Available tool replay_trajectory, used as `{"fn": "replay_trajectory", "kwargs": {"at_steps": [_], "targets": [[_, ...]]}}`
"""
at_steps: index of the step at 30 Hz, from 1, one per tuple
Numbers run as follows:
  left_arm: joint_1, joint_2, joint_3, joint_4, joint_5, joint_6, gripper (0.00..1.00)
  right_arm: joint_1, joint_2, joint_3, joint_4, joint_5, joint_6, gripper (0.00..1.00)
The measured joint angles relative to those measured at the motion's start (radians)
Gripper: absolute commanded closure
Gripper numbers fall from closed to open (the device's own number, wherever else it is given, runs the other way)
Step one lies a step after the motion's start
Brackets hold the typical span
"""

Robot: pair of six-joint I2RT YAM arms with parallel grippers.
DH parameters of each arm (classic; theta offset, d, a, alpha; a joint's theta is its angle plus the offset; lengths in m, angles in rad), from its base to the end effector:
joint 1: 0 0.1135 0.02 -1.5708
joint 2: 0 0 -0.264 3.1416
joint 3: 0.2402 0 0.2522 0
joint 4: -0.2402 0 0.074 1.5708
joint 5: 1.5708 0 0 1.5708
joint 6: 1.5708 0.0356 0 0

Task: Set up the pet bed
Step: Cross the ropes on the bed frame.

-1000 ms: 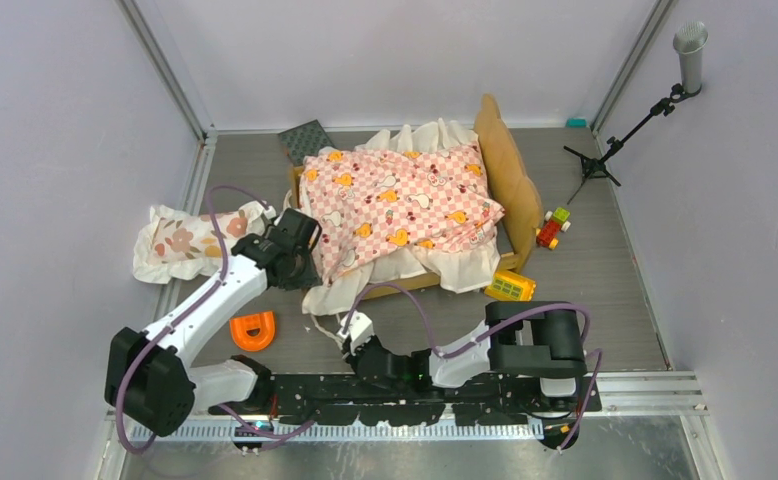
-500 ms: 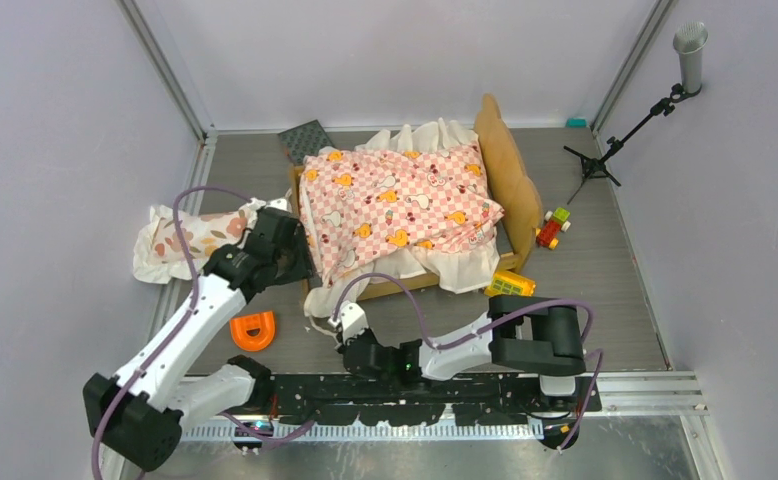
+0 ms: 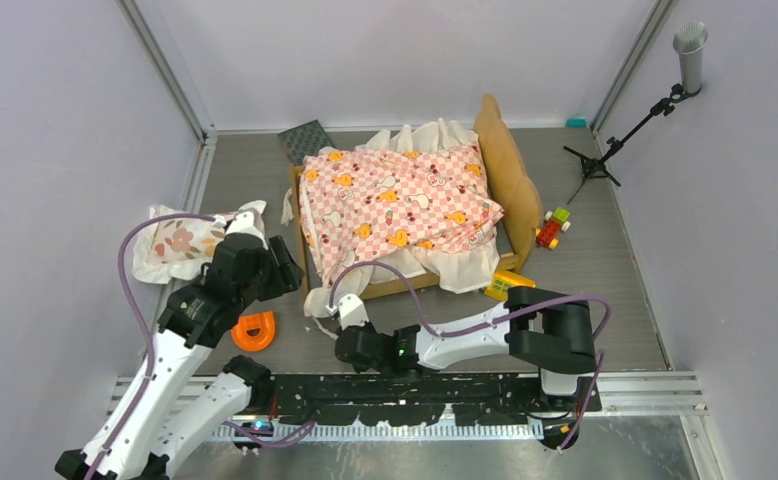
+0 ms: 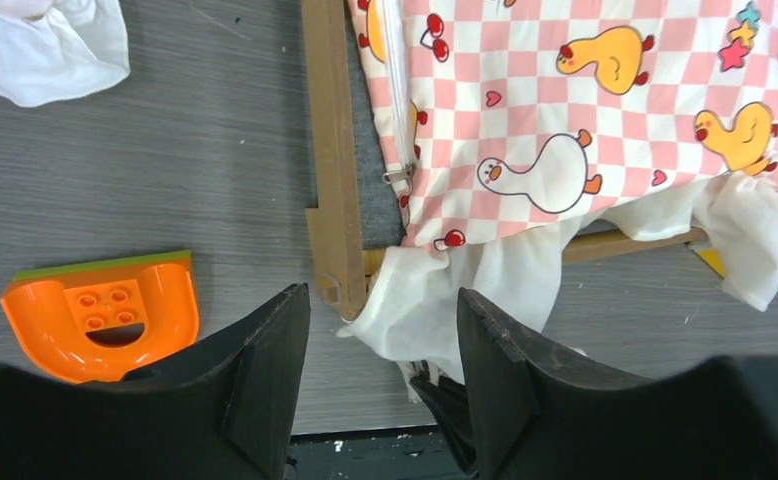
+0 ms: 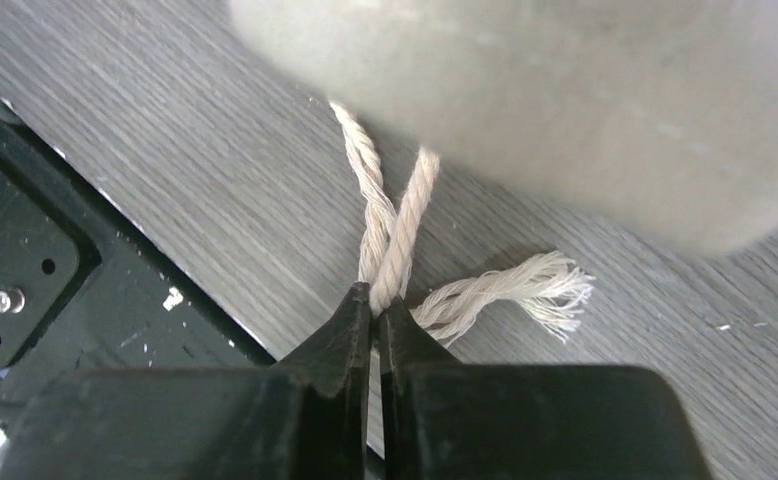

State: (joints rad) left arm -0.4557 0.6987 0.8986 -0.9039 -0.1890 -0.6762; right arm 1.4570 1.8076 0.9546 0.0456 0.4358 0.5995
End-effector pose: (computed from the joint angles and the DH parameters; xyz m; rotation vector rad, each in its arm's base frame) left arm 0.1189 -0.0508 0.3202 -0.3513 2.2620 -0.3845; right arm 0.0560 0.3577 0.1483 -0.7824 2.2111 0.5360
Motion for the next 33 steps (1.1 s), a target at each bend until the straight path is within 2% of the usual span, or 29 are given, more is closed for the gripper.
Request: {"fn": "replay_trajectory", "kwargs": {"at_steps": [5,15,20,22,27,33], "targets": [[0.000,0.032,-0.019,-0.007,0.023,0.000,0.43,-0.001,-0.035,0.037,-0.124,-0.047,0.031,0.72],[0.000,0.024,-0.062,-0.006,0.033,-0.006,0.44,-0.059,-0.147,0.038,-0.229,-0.218,0.092,0.62],[0.000,0.018,-0.071,-0.006,0.033,-0.021,0.44,-0.114,-0.196,0.028,-0.279,-0.229,0.089,0.60],[0.000,0.007,-0.078,-0.006,0.033,-0.026,0.44,-0.145,-0.208,0.026,-0.296,-0.221,0.077,0.62],[0.000,-0.011,-0.090,-0.006,0.033,-0.038,0.46,-0.210,-0.192,0.024,-0.309,-0.191,0.028,0.79],[0.000,-0.025,-0.123,-0.006,0.034,-0.061,0.46,-0.219,-0.085,0.052,-0.285,-0.170,-0.027,0.90]]}}
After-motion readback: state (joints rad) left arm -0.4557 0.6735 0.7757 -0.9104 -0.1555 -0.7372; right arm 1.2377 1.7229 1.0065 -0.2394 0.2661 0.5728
